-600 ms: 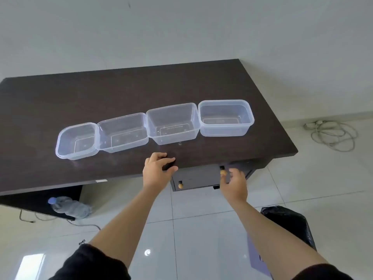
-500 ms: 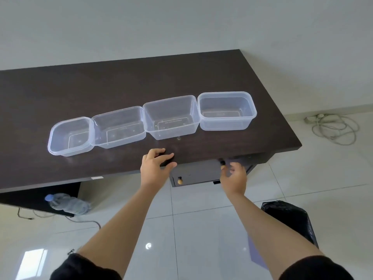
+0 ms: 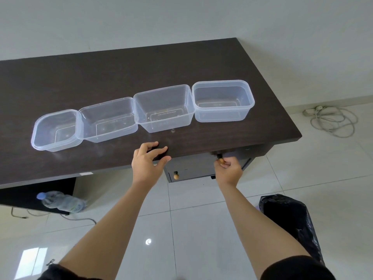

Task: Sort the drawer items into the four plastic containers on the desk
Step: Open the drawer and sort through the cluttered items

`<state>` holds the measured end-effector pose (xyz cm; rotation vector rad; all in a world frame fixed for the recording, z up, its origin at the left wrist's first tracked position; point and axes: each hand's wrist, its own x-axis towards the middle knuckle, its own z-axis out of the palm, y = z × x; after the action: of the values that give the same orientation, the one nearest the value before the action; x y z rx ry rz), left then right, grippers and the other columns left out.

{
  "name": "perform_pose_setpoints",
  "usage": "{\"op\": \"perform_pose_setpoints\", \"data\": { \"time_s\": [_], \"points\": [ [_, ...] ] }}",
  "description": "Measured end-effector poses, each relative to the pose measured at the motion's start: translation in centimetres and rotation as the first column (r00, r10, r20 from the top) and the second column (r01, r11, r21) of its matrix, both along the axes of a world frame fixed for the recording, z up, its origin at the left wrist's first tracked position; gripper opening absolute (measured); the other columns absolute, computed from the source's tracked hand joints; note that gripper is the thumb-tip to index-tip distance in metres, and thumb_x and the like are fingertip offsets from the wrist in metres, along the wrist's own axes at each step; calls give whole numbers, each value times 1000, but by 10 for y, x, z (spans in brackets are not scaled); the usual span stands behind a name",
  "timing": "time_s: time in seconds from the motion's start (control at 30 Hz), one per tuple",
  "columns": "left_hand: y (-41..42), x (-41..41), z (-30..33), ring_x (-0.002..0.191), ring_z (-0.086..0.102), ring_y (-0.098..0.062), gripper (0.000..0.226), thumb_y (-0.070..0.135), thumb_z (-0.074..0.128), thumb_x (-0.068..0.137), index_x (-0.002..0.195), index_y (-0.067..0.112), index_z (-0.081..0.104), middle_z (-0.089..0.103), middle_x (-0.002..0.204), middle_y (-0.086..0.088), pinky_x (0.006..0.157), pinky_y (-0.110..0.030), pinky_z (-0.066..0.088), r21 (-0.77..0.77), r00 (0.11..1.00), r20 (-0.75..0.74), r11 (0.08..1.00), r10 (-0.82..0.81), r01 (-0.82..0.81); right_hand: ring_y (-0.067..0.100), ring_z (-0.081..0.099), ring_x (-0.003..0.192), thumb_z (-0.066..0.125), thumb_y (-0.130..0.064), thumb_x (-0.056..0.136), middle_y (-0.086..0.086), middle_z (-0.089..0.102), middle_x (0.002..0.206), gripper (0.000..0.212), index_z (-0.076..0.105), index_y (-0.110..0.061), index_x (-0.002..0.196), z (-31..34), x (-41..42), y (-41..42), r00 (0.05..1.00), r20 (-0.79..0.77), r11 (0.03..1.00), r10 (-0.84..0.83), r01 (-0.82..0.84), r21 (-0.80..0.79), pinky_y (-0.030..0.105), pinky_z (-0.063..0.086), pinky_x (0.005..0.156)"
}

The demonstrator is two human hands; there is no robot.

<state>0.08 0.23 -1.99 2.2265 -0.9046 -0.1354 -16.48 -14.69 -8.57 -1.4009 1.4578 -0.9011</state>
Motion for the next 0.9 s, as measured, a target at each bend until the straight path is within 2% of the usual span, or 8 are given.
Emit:
{"op": "perform_pose_setpoints", "data": {
  "time_s": [0.27,0.4,0.5,0.6,0.63,0.7,0.8,0.9],
  "points": [
    [0,-3,0,112,44,-16,30,30,72,82,112,27,71,55,124,8,97,-25,29,3,1000,-2,1000,12,-12,21,58,67,74,-1,72,6,60,68,13,63,-2,79,6,-12,11,999,-2,997,-45,45,63,20,40,60],
    [2,-6,0,112,43,-17,28,27,72,83,111,22,71,55,124,5,100,-30,34,-19,1000,-21,1000,8,-8,17,53,62,74,-1,72,-3,55,61,14,61,-4,77,14,-24,19,999,-22,996,-25,27,85,8,37,51],
    [9,-17,0,108,43,-18,23,23,73,81,104,18,71,56,115,3,93,-28,35,-53,1000,0,999,-5,5,16,52,59,74,-1,72,-8,53,60,15,60,-3,76,19,-26,20,999,-32,995,-20,23,99,12,36,52],
    [23,-38,-8,95,42,-15,17,18,74,80,96,14,70,52,100,5,82,-29,40,-55,999,48,998,-23,25,20,53,64,75,-2,72,-1,55,62,15,62,0,79,21,-26,21,998,-58,996,-15,20,92,13,35,52],
    [26,-46,-12,94,42,-14,18,18,73,81,98,13,70,51,98,5,81,-32,44,-41,999,31,999,-23,24,20,53,64,75,-2,72,2,57,65,15,62,1,80,21,-26,21,998,-68,996,-13,19,88,12,34,52],
    [31,-56,-18,99,44,-12,26,20,69,85,111,15,67,54,105,3,87,-33,47,0,999,-53,1000,-8,8,20,53,65,76,-3,73,6,60,70,16,63,2,81,21,-26,21,997,-78,996,-16,23,85,12,34,52],
    [30,-60,-20,116,43,-6,41,22,63,90,130,19,56,50,127,7,98,-21,37,4,965,-258,999,40,-41,21,55,66,76,-3,72,7,61,71,16,64,2,82,20,-26,21,997,-75,996,-21,28,87,14,36,53],
    [23,-60,-22,118,51,-10,39,21,61,91,130,21,55,53,130,7,101,-26,41,-25,920,-384,995,82,-99,20,54,66,76,-3,71,6,61,71,16,65,2,82,19,-27,20,997,-73,996,-24,31,89,12,35,54]
  ]
}}
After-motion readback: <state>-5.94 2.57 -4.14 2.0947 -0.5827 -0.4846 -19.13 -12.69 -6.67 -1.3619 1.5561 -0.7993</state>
